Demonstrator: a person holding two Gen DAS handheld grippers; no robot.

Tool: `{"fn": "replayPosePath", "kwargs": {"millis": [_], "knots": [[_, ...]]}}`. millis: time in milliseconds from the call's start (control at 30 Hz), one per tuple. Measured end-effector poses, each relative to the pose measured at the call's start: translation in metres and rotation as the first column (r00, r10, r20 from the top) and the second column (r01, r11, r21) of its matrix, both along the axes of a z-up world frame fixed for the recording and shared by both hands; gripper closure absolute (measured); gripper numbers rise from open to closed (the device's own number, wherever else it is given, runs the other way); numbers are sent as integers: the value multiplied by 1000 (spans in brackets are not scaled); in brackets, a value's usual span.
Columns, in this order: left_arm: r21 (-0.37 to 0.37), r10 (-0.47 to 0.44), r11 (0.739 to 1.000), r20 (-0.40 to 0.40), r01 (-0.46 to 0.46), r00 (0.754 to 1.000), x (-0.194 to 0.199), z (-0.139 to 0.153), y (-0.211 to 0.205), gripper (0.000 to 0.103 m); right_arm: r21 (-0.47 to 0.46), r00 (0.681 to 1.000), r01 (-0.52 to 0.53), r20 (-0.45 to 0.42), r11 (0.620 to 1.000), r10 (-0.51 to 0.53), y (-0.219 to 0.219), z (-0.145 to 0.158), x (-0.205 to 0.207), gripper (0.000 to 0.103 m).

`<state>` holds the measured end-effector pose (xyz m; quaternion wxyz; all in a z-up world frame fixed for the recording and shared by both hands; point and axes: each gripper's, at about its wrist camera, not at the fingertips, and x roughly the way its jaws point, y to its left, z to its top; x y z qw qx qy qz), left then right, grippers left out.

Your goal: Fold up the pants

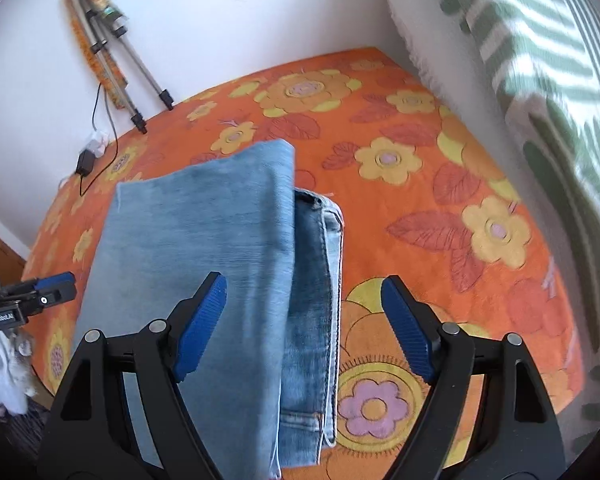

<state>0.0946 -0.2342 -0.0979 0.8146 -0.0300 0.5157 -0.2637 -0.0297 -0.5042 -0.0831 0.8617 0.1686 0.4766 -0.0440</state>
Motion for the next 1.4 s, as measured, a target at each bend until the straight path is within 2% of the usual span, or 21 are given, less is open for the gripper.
{"fn": "replayPosePath", "kwargs": {"millis": [200,433,600,667,733,833,900,1067,1133,1200,1333,1367,1400], "knots": [[1,36,999,-28,-36,999,21,-11,2,42,69,1000,27,-3,997,-26,-10,-18,5,21],[-15,52,998,-61,-53,997,31,-28,2,42,78,1000,-11,-16,997,13,-11,-28,13,21],[-40,58,997,-36,-59,998,33,-30,-3,41,85,999,-37,-13,996,38,-10,-32,15,20],[-40,40,998,-24,-41,999,32,-30,-7,41,86,999,-47,-8,995,48,-8,-33,15,25],[-32,11,999,-5,-12,1000,29,-30,-14,42,104,997,-74,3,992,74,-5,-33,16,37],[-30,-18,999,17,19,1000,25,-30,-24,50,162,994,-105,17,981,103,-1,-35,16,58],[-19,-22,1000,38,23,999,23,-29,-30,56,218,994,-111,27,970,108,0,-39,16,66],[8,-22,1000,89,21,996,18,-24,-40,79,231,994,-105,29,967,101,2,-39,16,70],[25,-28,999,125,25,992,12,-19,-42,83,225,995,-96,32,969,91,3,-37,15,73],[33,-28,999,149,24,988,9,-16,-43,85,200,995,-96,44,975,89,7,-32,14,78],[53,-36,998,175,27,984,6,-13,-46,85,197,995,-95,55,976,86,8,-28,13,79],[58,-38,998,180,28,983,5,-13,-47,85,210,996,-84,48,974,76,6,-30,13,78],[64,-41,998,187,30,981,4,-13,-48,85,220,997,-74,38,973,68,5,-32,14,72]]}}
